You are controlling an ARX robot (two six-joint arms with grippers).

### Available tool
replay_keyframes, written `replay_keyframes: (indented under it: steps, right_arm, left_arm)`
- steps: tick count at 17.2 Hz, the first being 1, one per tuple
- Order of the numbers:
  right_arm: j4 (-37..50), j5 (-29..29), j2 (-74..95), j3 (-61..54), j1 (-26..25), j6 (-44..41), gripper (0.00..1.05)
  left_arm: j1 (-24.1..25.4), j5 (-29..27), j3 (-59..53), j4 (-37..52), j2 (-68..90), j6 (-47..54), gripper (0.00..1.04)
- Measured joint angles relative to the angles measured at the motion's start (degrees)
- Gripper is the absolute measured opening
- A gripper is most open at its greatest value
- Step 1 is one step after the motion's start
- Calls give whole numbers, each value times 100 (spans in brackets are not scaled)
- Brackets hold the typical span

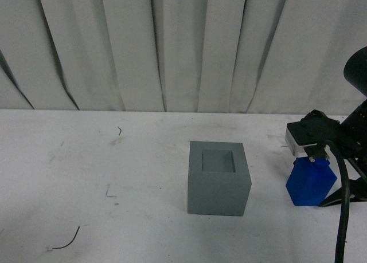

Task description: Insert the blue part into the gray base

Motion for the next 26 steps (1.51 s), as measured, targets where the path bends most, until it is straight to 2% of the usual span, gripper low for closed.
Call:
replay_keyframes:
  steps: [2,3,4,12,16,18,21,26]
  right_arm:
    - [44,-15,11,0,15,-42,72]
    - [20,-35,11,9,70,-66,50]
    - [0,-35,11,28,79,-70,48]
    - [-247,-50,-7,50,149,-81,47]
    - [-901,-321,-470,343,219,-85,47]
    - [-1421,-487,-691,872,358,-76,47]
    - [-1878,-426,-767,1235,673,-55,47]
    - [-1641,-299,-748,1298,1045,632,47]
  left_arm:
    - [0,0,0,2,0,0,98]
    - [0,0,0,2,0,0,98]
    - [0,2,0,0,0,0,98]
    - [0,0,0,2,0,0,98]
    - [0,0,0,2,0,0,98]
    - [0,0,0,2,0,0,98]
    - [0,0,0,2,0,0,98]
    - [0,2,0,0,0,0,98]
